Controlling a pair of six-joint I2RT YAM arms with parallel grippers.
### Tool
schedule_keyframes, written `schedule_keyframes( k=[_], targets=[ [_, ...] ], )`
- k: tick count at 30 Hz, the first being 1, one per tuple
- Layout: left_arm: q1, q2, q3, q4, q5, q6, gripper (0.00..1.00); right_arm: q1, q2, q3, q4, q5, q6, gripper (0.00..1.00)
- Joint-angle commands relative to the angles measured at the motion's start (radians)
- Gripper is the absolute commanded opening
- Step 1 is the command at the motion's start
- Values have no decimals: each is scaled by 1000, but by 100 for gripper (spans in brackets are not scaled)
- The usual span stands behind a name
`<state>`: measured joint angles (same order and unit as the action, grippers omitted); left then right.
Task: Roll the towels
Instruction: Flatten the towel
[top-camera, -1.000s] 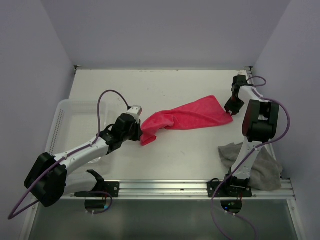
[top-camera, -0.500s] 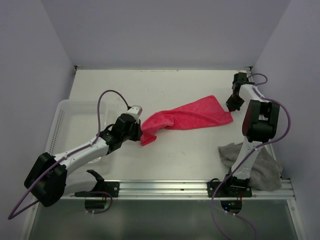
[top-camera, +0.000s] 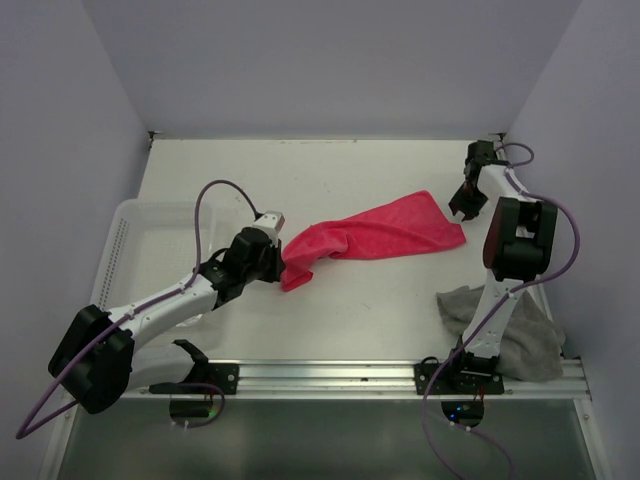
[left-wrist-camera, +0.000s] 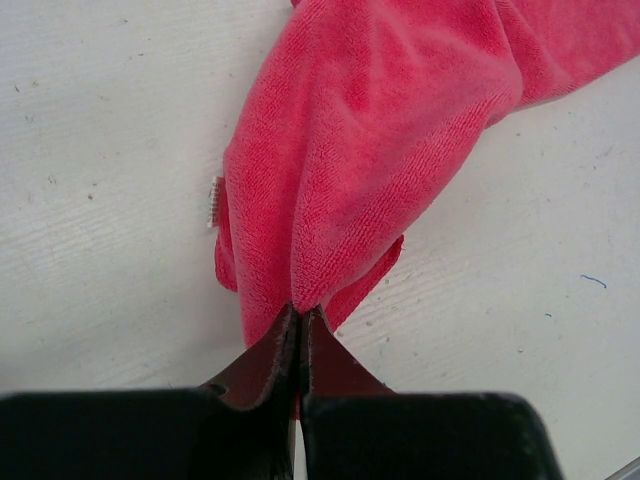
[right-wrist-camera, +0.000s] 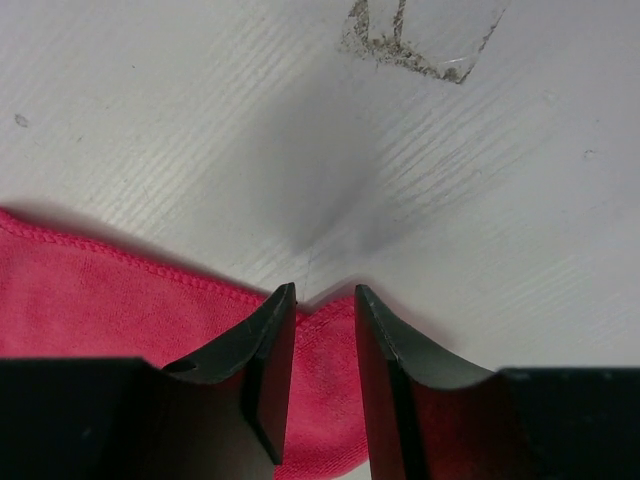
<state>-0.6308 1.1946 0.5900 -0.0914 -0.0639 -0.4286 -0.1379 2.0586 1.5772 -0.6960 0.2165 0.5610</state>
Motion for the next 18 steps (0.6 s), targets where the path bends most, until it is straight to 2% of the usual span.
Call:
schedule_keyframes(
  k=[1,5,13,16,17,18],
  targets=[
    [-4,-20,-15,42,-2,-12,0,0,20,-2,-2,-23,7,34],
    [-6,-18,-16,44,-2,-12,0,1,12,-57,30,-32,8,35],
    [-6,-13,-18,47,-1,-12,0,3,38,-59,35,-31,5,33],
    [-6,-13,-19,48,1,-10,0,3,31,-66,33,-29,7,23],
    [-4,-15,-19,48,-1,-12,0,3,28,-74,35,-23,4,14],
    [-6,-12,-19,48,1,-12,0,3,26,-75,35,-22,2,10]
  ],
)
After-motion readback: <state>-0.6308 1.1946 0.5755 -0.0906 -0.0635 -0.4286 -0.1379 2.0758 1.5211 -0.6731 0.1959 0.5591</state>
